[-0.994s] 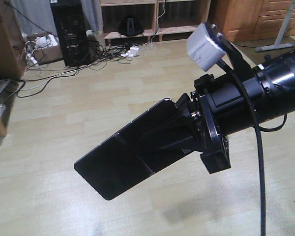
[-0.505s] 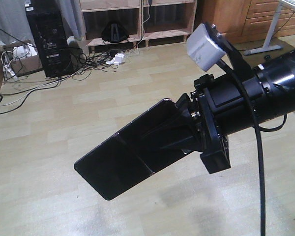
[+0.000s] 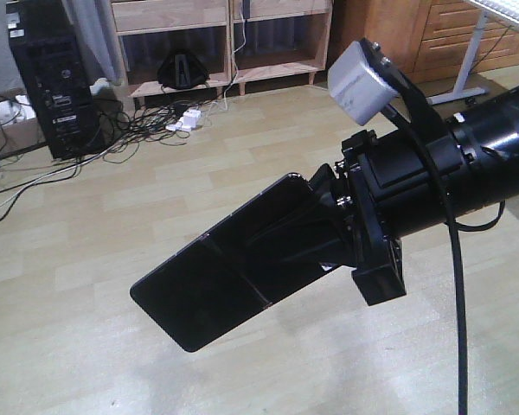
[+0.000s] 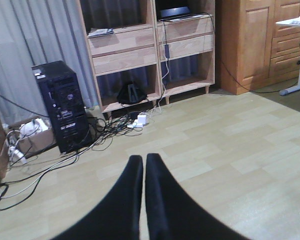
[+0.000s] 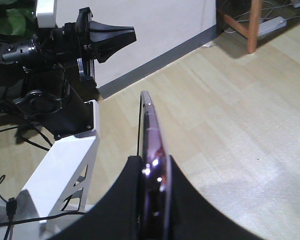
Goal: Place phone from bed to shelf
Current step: 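Keep holding the phone while the base drives to the wooden shelf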
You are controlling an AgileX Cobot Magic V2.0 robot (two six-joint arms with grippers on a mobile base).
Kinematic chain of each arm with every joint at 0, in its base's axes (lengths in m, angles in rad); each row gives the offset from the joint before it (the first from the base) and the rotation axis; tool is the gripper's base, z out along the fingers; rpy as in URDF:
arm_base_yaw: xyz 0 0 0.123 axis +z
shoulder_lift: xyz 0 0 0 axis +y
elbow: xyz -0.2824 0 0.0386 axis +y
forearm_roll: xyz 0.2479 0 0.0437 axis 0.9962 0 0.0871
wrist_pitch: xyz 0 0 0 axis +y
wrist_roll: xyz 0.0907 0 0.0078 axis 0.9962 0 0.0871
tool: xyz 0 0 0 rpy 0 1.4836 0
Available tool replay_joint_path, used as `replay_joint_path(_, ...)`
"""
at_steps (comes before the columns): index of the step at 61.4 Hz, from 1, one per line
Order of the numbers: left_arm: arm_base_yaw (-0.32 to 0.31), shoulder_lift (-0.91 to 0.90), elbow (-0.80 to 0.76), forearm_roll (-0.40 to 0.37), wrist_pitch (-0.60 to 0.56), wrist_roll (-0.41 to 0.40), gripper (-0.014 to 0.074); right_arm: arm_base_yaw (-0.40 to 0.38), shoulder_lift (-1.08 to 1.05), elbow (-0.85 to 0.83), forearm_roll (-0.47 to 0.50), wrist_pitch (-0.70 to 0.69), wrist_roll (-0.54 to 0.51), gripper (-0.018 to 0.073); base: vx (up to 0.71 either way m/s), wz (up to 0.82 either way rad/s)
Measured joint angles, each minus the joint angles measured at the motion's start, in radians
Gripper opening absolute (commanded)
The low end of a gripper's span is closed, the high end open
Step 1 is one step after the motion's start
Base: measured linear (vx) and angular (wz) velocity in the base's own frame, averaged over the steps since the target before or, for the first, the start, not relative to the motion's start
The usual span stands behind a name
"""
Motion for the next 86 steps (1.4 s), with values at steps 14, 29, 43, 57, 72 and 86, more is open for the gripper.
replay_joint_path(14,0.0,0.0,0.0,0.0,0.0,0.0,0.0001,0.0,0.0,0.0,0.0,0.0,0.0,-0.0003,0.33,-0.13)
replay_joint_path(29,0.0,0.0,0.0,0.0,0.0,0.0,0.0001,0.0,0.0,0.0,0.0,0.0,0.0,-0.0003,0.34,-0.19)
replay_joint_path(43,0.0,0.0,0.0,0.0,0.0,0.0,0.0001,0.0,0.0,0.0,0.0,0.0,0.0,-0.0003,0.33,-0.22)
replay_joint_path(57,0.0,0.0,0.0,0.0,0.0,0.0,0.0001,0.0,0.0,0.0,0.0,0.0,0.0,-0.0003,0.33,-0.22)
replay_joint_path(72,0.0,0.0,0.0,0.0,0.0,0.0,0.0001,0.0,0.0,0.0,0.0,0.0,0.0,-0.0003,0.34,-0.18)
replay_joint_path(86,0.0,0.0,0.0,0.0,0.0,0.0,0.0001,0.0,0.0,0.0,0.0,0.0,0.0,-0.0003,0.36,-0.12)
